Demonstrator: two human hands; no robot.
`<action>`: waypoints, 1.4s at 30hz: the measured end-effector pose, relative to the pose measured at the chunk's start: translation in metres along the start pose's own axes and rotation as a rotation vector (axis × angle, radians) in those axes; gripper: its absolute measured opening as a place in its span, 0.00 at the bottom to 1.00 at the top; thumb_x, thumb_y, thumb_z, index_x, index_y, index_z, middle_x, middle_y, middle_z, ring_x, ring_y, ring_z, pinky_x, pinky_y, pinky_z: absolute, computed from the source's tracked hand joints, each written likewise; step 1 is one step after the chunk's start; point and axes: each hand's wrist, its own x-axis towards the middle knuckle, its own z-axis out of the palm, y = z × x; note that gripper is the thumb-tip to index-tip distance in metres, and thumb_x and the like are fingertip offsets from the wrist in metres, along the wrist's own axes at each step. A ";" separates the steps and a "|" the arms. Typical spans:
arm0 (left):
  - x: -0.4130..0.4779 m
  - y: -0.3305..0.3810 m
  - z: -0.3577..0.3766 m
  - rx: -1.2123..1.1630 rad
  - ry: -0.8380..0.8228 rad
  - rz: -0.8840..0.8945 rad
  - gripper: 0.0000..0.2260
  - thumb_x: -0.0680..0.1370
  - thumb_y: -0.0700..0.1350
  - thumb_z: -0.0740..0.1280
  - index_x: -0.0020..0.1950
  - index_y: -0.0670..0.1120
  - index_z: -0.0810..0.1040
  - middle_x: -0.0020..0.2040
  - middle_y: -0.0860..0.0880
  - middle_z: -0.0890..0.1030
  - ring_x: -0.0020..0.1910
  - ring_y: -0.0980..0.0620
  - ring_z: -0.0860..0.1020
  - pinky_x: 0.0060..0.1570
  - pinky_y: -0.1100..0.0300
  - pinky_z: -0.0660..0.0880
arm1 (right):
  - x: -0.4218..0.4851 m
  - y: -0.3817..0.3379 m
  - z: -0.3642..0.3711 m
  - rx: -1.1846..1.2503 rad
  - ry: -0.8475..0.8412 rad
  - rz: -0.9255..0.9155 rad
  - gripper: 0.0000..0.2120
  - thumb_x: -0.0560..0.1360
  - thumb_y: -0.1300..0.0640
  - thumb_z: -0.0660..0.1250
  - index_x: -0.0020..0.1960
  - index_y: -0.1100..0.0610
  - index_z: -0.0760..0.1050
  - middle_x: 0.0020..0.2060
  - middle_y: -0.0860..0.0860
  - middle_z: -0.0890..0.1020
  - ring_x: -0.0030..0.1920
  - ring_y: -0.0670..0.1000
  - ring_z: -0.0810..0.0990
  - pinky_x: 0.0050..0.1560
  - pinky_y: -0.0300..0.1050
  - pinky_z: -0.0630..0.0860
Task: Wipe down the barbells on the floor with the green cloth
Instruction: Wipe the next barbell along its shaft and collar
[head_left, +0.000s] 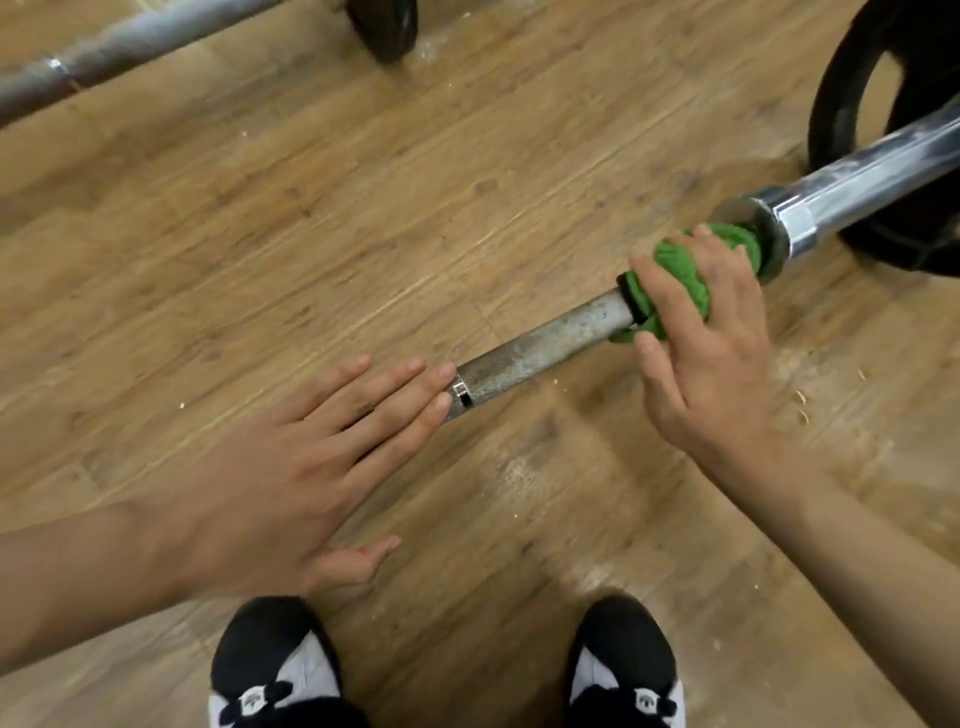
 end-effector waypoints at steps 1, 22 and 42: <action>0.001 -0.002 0.000 -0.022 -0.001 -0.005 0.46 0.78 0.65 0.65 0.84 0.37 0.53 0.85 0.39 0.52 0.84 0.40 0.54 0.78 0.40 0.56 | 0.005 0.000 0.000 0.018 0.040 0.091 0.30 0.86 0.41 0.49 0.75 0.59 0.74 0.70 0.66 0.73 0.77 0.67 0.66 0.77 0.66 0.60; 0.002 -0.026 -0.001 -0.036 0.029 -0.143 0.44 0.82 0.70 0.54 0.85 0.40 0.50 0.86 0.42 0.52 0.85 0.43 0.50 0.79 0.44 0.55 | 0.026 -0.117 0.038 0.146 -0.046 -0.207 0.25 0.83 0.45 0.52 0.63 0.57 0.81 0.52 0.55 0.80 0.52 0.59 0.78 0.63 0.61 0.67; 0.002 -0.015 -0.007 -0.131 -0.011 -0.121 0.50 0.78 0.76 0.55 0.85 0.40 0.49 0.86 0.44 0.51 0.85 0.44 0.52 0.79 0.42 0.54 | 0.056 -0.018 0.013 0.064 0.073 0.183 0.37 0.83 0.31 0.44 0.57 0.58 0.81 0.45 0.55 0.75 0.51 0.60 0.75 0.68 0.70 0.64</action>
